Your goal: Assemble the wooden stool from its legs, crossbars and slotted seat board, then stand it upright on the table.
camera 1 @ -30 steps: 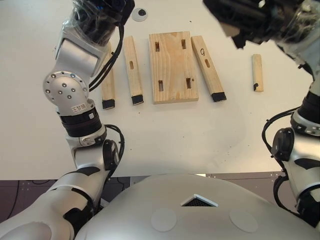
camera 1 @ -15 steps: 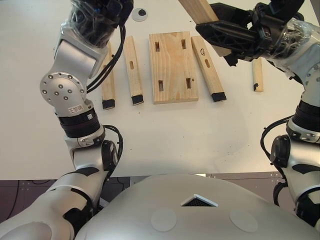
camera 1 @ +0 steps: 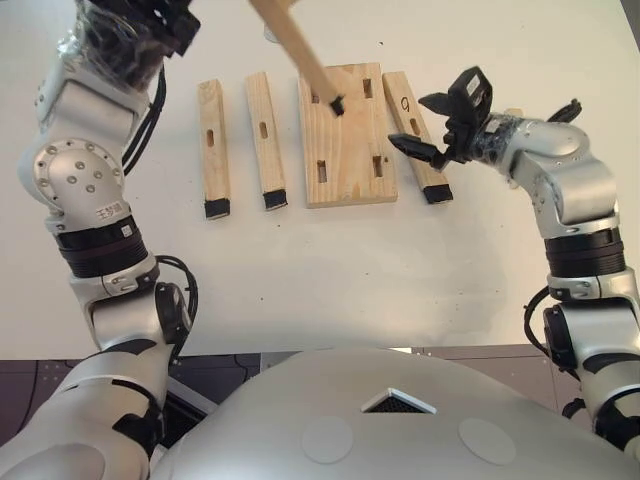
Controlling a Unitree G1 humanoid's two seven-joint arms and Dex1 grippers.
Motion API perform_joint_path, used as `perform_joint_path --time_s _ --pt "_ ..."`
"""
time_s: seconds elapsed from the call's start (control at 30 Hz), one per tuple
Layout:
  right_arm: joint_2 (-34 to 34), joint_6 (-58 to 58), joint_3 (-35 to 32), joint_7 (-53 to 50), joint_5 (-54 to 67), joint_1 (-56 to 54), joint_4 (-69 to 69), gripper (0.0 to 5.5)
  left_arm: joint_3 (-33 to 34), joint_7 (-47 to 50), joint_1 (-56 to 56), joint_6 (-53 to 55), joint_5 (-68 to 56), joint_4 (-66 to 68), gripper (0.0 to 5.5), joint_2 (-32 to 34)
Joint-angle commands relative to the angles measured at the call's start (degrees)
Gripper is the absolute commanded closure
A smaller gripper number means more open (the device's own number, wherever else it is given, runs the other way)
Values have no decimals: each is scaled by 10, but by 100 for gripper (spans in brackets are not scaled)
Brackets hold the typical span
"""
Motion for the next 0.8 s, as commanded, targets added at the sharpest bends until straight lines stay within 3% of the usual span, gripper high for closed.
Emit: perform_joint_path --time_s 0.03,0.27,0.8 --pt "13 -38 -15 -58 -49 -23 72 76 -41 -38 27 -53 84 33 338 7" --pt "24 -68 -66 -136 -77 -72 200 76 -72 -63 68 -84 123 34 338 -17" --pt "31 -78 -72 -127 -93 -72 217 76 -70 -91 106 -57 118 -18 338 14"
